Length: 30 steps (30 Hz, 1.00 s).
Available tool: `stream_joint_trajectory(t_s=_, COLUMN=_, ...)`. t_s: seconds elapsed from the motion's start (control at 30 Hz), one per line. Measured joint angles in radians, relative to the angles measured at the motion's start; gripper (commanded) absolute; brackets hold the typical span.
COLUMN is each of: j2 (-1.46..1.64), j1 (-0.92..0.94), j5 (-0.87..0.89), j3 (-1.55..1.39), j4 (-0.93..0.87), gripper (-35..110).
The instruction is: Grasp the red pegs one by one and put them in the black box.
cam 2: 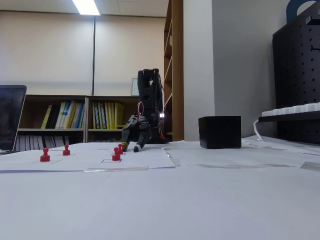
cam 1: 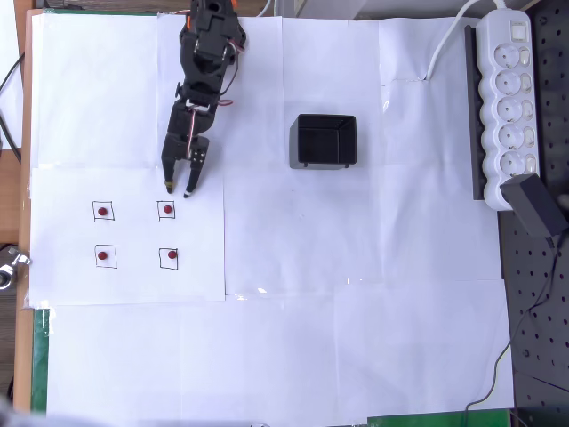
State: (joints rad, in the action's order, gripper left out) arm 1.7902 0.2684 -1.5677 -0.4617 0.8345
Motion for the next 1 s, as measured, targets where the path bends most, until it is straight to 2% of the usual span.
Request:
stream_joint_trajectory(t_s=0.53, j2=0.126, j1=0.003, j5=0.012, j3=-0.163, j4=0.003, gripper=10)
stream_joint_trajectory(t_s=1.0, j2=0.150, j1=0.017, j5=0.028, j3=-0.187, j4=0.021, gripper=8)
